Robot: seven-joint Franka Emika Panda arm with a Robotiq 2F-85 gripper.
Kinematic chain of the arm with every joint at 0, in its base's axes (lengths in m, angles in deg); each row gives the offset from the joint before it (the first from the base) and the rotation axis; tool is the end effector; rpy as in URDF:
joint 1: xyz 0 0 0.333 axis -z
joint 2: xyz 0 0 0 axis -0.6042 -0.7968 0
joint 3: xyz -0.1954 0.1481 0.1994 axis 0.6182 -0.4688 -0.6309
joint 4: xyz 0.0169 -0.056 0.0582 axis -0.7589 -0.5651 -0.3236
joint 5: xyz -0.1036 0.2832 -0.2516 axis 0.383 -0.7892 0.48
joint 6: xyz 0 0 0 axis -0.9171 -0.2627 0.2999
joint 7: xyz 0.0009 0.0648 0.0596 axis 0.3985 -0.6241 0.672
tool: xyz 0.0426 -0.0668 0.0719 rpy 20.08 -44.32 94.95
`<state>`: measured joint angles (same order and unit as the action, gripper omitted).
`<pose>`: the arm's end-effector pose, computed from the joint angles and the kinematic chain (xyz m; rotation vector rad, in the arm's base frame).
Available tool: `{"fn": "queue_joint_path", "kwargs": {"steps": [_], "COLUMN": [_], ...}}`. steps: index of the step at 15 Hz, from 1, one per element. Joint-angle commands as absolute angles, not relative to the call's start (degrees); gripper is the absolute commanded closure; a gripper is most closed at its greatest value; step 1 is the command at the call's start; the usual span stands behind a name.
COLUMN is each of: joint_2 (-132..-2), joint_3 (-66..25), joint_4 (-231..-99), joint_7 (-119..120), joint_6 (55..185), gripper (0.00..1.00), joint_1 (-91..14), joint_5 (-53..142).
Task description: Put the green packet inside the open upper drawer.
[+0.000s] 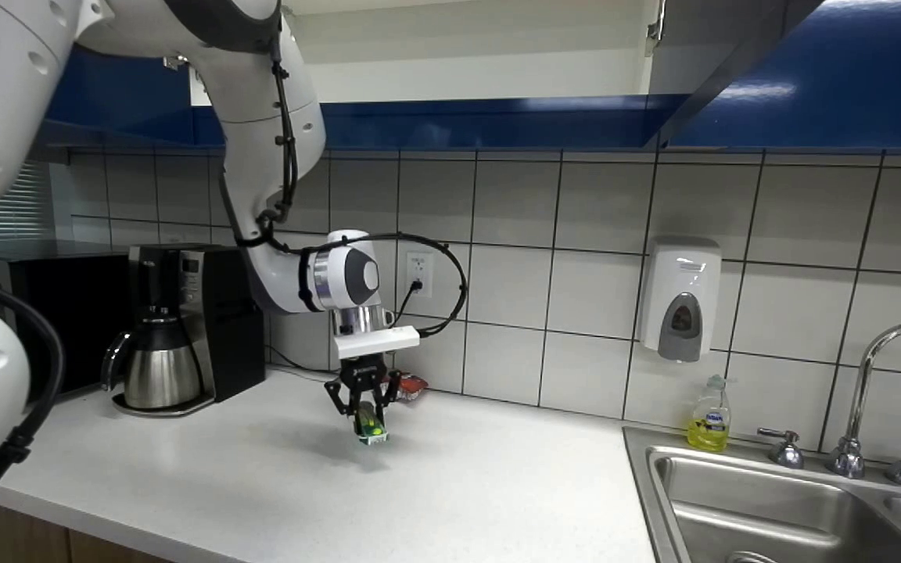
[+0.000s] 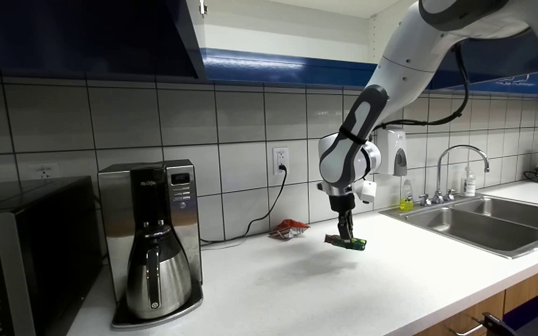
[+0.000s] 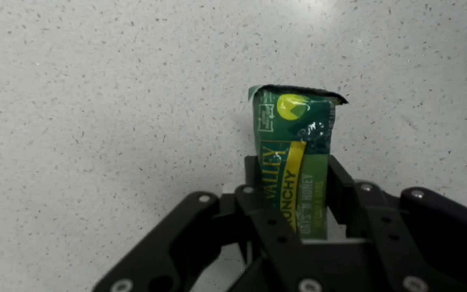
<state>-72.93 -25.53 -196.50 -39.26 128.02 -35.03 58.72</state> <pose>0.5579 -0.0109 0.2092 2.7449 1.2034 -0.1671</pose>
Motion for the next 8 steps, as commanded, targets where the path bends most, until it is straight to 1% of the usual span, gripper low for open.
{"fn": "queue_joint_path", "kwargs": {"steps": [1,4,8], "joint_2": [-67.75,-65.17,-60.39], "joint_3": [-25.53,-25.47,-25.39], "joint_4": [-201.18,-203.93,-208.87], "joint_7": [-37.2,-34.95,-26.21], "joint_6": [128.06,128.44,130.55], "gripper": [0.84,0.84,0.84], "joint_1": [-35.01,-34.99,-35.0], "joint_5": [59.54,58.69,55.27]}}
